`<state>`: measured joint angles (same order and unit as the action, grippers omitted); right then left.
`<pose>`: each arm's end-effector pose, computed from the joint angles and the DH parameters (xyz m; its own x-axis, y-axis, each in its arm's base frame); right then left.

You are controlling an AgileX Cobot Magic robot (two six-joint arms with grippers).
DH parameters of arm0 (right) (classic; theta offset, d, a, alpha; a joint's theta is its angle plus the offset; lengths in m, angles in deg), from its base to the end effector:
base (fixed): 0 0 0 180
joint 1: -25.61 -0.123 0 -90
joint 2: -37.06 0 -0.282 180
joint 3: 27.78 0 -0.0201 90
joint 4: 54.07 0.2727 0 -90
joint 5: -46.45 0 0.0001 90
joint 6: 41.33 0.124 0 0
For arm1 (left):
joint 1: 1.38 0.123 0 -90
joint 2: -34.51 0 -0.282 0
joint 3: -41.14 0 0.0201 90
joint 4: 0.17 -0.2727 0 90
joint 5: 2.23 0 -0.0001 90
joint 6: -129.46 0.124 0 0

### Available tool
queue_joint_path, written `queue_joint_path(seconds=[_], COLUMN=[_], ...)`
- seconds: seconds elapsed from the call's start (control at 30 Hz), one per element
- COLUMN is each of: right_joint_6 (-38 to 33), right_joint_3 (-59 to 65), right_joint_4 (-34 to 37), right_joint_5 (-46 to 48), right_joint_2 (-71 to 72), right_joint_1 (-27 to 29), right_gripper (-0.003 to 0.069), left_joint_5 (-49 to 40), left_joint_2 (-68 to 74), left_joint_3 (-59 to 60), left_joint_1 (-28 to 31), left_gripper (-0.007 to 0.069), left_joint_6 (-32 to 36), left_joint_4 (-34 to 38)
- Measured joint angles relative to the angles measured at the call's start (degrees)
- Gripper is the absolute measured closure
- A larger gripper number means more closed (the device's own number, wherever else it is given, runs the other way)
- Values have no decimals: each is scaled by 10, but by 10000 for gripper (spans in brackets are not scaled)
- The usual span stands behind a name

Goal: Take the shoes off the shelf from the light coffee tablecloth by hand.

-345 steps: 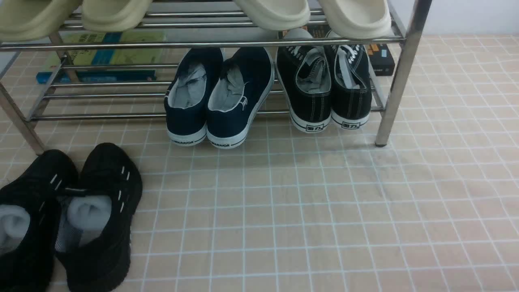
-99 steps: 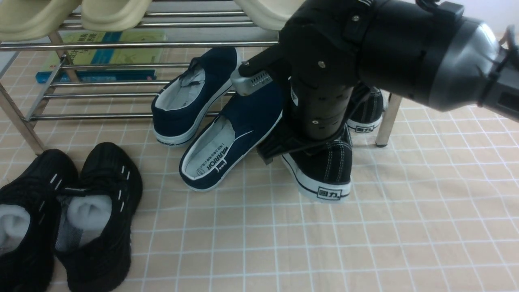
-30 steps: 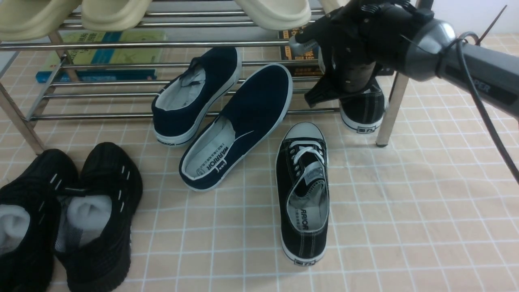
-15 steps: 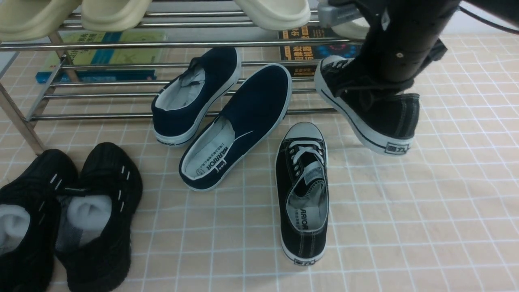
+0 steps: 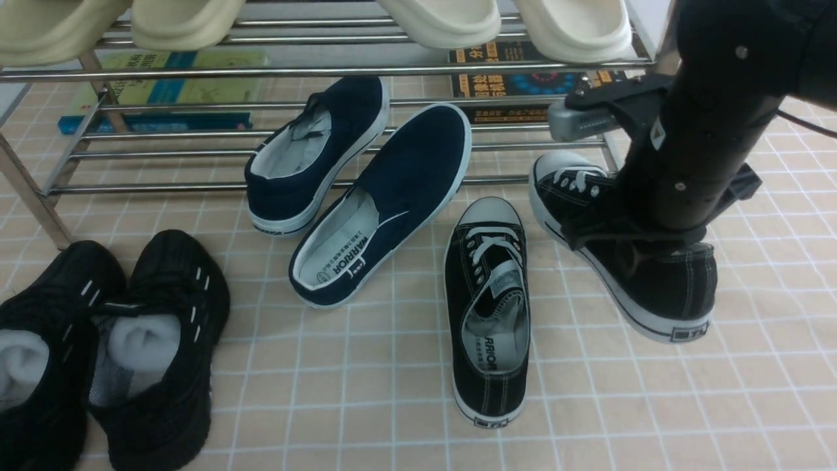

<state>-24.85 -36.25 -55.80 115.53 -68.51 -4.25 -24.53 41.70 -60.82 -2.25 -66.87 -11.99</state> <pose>0.3298 0.1853 0.2605 -0.9445 -0.2272 -0.2374 -0.2429 0.9693 0.0390 0.1086 0.0080 0.1646 -0.2872 -0.0890 -0.9537 -0.0864 0.9940 -0.0667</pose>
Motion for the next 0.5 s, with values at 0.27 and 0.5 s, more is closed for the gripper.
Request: queue_joint_path(seconds=[0.27,0.5], right_joint_6=[14,23], right_joint_3=[0,1], right_joint_4=[3,-2], right_joint_5=[8,21], right_joint_2=[0,42], right_joint_1=[-2,-11], right_gripper=[638,636], left_joint_5=[0,0], left_joint_2=[0,0], left_joint_3=[0,0], left_joint_1=[0,0], left_gripper=[382,382], left_joint_6=[0,0], left_joint_4=[0,0])
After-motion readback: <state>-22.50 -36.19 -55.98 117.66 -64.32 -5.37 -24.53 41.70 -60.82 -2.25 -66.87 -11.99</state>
